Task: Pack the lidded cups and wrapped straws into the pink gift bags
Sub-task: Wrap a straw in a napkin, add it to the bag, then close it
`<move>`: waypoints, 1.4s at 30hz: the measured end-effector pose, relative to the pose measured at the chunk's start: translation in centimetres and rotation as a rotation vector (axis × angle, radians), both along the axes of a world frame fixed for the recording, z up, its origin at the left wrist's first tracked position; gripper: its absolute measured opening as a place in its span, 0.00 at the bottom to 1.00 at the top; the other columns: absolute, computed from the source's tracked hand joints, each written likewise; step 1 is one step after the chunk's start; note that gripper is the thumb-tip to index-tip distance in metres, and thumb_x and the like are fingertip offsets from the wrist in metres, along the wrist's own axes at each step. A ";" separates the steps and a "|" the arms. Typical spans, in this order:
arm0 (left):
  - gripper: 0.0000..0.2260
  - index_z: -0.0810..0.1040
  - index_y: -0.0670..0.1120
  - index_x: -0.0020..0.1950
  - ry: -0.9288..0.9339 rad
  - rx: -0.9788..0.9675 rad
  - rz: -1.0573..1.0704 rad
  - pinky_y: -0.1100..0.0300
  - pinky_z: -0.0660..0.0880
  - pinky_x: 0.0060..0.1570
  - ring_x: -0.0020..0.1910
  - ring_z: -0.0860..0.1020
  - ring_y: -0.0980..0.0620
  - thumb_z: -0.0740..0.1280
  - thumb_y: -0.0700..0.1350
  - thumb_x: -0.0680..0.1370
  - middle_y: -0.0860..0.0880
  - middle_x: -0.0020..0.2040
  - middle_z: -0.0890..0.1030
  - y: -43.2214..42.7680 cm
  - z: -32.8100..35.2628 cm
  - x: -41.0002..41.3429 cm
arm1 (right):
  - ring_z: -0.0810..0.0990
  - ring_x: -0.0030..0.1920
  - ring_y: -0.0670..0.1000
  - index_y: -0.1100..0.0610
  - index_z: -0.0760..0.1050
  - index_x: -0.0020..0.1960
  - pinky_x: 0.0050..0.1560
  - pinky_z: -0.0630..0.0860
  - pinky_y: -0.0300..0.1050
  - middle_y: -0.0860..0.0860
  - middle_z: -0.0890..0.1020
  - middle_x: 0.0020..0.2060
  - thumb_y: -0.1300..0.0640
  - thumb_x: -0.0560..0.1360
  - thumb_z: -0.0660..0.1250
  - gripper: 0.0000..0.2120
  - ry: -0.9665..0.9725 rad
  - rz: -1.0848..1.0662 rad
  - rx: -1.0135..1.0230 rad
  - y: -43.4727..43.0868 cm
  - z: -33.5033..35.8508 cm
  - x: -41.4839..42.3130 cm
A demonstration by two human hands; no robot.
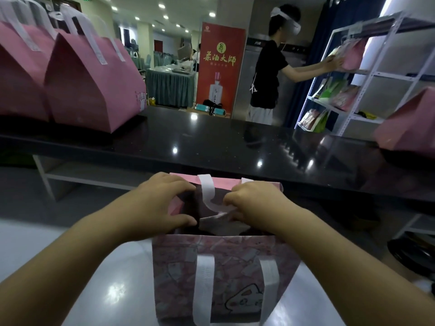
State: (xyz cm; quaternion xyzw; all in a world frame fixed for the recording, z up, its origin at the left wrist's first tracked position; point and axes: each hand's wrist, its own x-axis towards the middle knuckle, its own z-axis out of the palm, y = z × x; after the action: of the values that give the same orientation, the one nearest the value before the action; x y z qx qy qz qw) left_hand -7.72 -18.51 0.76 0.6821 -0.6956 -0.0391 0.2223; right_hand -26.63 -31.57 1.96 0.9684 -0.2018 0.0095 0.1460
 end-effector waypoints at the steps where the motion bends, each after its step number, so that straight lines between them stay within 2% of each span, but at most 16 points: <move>1: 0.28 0.67 0.61 0.65 0.012 -0.017 0.002 0.67 0.61 0.51 0.53 0.58 0.69 0.68 0.63 0.67 0.68 0.53 0.62 0.0 -0.1 0.0 | 0.76 0.56 0.52 0.49 0.74 0.61 0.49 0.75 0.47 0.48 0.79 0.55 0.44 0.75 0.64 0.16 -0.032 -0.040 0.068 0.1 0.3 -0.2; 4: 0.27 0.68 0.59 0.65 0.018 -0.079 0.023 0.67 0.61 0.51 0.54 0.60 0.67 0.68 0.61 0.68 0.66 0.54 0.63 -0.3 -0.3 0.2 | 0.77 0.47 0.46 0.47 0.77 0.56 0.46 0.77 0.46 0.44 0.80 0.49 0.39 0.72 0.66 0.17 -0.221 -0.099 0.240 0.6 1.4 -1.4; 8: 0.25 0.71 0.58 0.62 0.028 -0.163 -0.001 0.72 0.64 0.45 0.53 0.69 0.64 0.68 0.61 0.67 0.67 0.51 0.68 -0.2 0.0 -0.1 | 0.76 0.39 0.40 0.46 0.79 0.50 0.42 0.78 0.42 0.38 0.78 0.39 0.42 0.72 0.67 0.11 -0.492 -0.142 0.326 1.7 2.4 -4.1; 10: 0.25 0.74 0.56 0.60 0.066 -0.222 -0.017 0.72 0.65 0.42 0.49 0.72 0.64 0.65 0.63 0.66 0.67 0.49 0.71 0.3 0.4 -0.5 | 0.75 0.39 0.41 0.47 0.78 0.52 0.42 0.77 0.41 0.38 0.77 0.40 0.42 0.71 0.66 0.13 -0.592 -0.165 0.303 2.3 2.3 -5.7; 15: 0.29 0.73 0.56 0.57 0.161 -0.275 -0.030 0.70 0.68 0.42 0.48 0.72 0.66 0.60 0.69 0.62 0.65 0.47 0.71 1.8 0.3 -1.4 | 0.75 0.47 0.42 0.49 0.76 0.57 0.45 0.73 0.36 0.41 0.76 0.48 0.36 0.66 0.65 0.25 -0.739 -0.224 0.317 3.5 1.2 -9.7; 18: 0.34 0.69 0.57 0.60 0.182 -0.194 0.020 0.70 0.68 0.41 0.49 0.71 0.62 0.61 0.72 0.59 0.63 0.49 0.68 2.5 -0.6 -1.5 | 0.74 0.51 0.41 0.47 0.72 0.62 0.48 0.73 0.37 0.38 0.73 0.51 0.29 0.59 0.62 0.36 -0.667 -0.348 0.411 3.7 0.0 -11.3; 20: 0.38 0.66 0.58 0.61 0.185 -0.111 0.069 0.70 0.68 0.39 0.48 0.71 0.61 0.62 0.75 0.56 0.62 0.50 0.66 2.9 -1.3 -1.6 | 0.74 0.52 0.41 0.45 0.70 0.64 0.52 0.75 0.40 0.38 0.73 0.53 0.28 0.58 0.64 0.39 -0.563 -0.442 0.527 3.5 -0.7 -11.8; 22: 0.40 0.64 0.58 0.61 0.189 -0.018 0.099 0.70 0.68 0.37 0.47 0.70 0.61 0.62 0.75 0.54 0.63 0.50 0.65 3.1 -1.9 -1.7 | 0.79 0.49 0.41 0.42 0.72 0.60 0.49 0.79 0.42 0.38 0.78 0.51 0.34 0.62 0.71 0.30 -0.525 -0.481 0.711 3.0 -1.3 -11.9; 24: 0.36 0.67 0.57 0.61 0.210 0.067 0.115 0.70 0.69 0.36 0.46 0.72 0.60 0.65 0.72 0.58 0.62 0.49 0.69 3.0 -2.3 -1.8 | 0.81 0.44 0.40 0.40 0.74 0.55 0.45 0.81 0.43 0.40 0.81 0.45 0.43 0.66 0.74 0.20 -0.531 -0.470 0.815 2.7 -1.8 -11.7; 26: 0.28 0.69 0.57 0.61 0.274 0.114 0.118 0.70 0.70 0.33 0.44 0.74 0.61 0.69 0.63 0.65 0.64 0.46 0.71 2.6 -2.5 -1.8 | 0.82 0.43 0.39 0.40 0.76 0.51 0.43 0.82 0.43 0.41 0.82 0.43 0.47 0.67 0.74 0.14 -0.541 -0.448 0.831 2.5 -1.8 -11.3; 29: 0.19 0.71 0.58 0.60 0.343 0.136 0.093 0.71 0.73 0.33 0.44 0.76 0.62 0.70 0.54 0.70 0.63 0.46 0.74 2.1 -2.5 -1.7 | 0.82 0.43 0.40 0.40 0.77 0.51 0.42 0.82 0.42 0.41 0.82 0.44 0.49 0.68 0.74 0.13 -0.523 -0.430 0.824 2.5 -1.5 -10.4; 32: 0.14 0.74 0.62 0.54 0.345 0.141 0.072 0.68 0.76 0.35 0.43 0.78 0.60 0.70 0.50 0.71 0.61 0.46 0.77 1.5 -2.3 -1.6 | 0.81 0.43 0.42 0.42 0.78 0.52 0.44 0.82 0.43 0.41 0.81 0.44 0.53 0.70 0.72 0.12 -0.499 -0.428 0.743 2.6 -1.3 -9.6; 36: 0.11 0.75 0.63 0.48 0.323 0.122 0.062 0.68 0.77 0.34 0.41 0.78 0.61 0.69 0.46 0.72 0.61 0.44 0.78 1.0 -2.3 -1.8 | 0.80 0.43 0.42 0.43 0.79 0.49 0.43 0.81 0.41 0.39 0.80 0.44 0.59 0.71 0.70 0.12 -0.489 -0.412 0.705 2.8 -1.2 -8.8; 39: 0.11 0.76 0.63 0.47 0.283 0.098 0.074 0.68 0.76 0.34 0.41 0.78 0.60 0.68 0.45 0.73 0.61 0.43 0.78 1.0 -2.4 -1.9 | 0.80 0.42 0.42 0.42 0.78 0.47 0.39 0.81 0.38 0.40 0.80 0.42 0.58 0.72 0.70 0.10 -0.460 -0.415 0.716 2.9 -1.3 -8.6; 42: 0.10 0.76 0.61 0.49 0.223 0.072 0.090 0.67 0.77 0.37 0.42 0.77 0.61 0.68 0.47 0.72 0.62 0.44 0.76 1.0 -2.2 -2.2 | 0.80 0.42 0.43 0.43 0.78 0.49 0.41 0.81 0.41 0.41 0.80 0.42 0.53 0.73 0.69 0.07 -0.436 -0.430 0.687 2.9 -1.6 -8.8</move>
State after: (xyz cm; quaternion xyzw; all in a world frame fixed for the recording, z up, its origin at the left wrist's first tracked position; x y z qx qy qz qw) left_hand -9.89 -17.47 -1.42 0.7115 -0.6336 -0.1297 0.2749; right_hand -35.39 -28.65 0.35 0.8722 -0.4158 0.1149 -0.2305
